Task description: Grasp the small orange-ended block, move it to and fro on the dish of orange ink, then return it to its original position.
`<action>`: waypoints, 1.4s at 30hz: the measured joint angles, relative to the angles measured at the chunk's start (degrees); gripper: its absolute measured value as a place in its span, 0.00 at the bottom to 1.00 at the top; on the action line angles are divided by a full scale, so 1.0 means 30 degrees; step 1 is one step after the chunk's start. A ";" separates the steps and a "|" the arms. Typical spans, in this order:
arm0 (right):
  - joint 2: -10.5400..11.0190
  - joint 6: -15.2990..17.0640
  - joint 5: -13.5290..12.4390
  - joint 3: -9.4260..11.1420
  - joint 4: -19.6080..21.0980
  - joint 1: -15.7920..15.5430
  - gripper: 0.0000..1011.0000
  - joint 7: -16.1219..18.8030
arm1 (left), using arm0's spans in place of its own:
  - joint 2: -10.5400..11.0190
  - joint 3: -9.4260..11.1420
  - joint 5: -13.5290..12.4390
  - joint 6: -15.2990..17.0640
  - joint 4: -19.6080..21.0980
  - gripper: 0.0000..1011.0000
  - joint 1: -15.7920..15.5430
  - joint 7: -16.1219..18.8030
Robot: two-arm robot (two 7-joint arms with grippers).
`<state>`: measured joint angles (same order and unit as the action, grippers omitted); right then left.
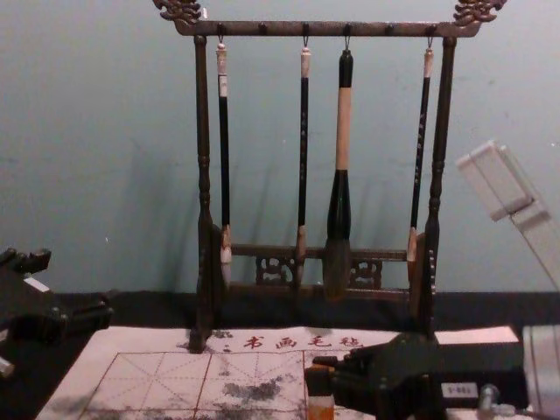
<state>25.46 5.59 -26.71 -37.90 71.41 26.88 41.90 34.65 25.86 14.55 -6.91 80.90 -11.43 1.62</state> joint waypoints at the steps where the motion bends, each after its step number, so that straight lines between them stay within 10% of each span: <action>1: 0.0030 0.0000 -0.0026 -0.0013 0.0061 -0.0026 0.13 0.0040 | 0.0000 0.0000 0.0000 0.0000 0.0001 0.99 0.0000 -0.0001; 42: -0.0455 0.0125 -0.0119 -0.0745 0.0058 0.0150 0.13 0.0199 | 0.0000 -0.0001 0.0000 0.0000 0.0001 0.99 0.0000 -0.0001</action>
<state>24.09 5.97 -27.07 -40.13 71.58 27.33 42.49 34.65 25.86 14.55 -6.91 80.90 -11.43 1.62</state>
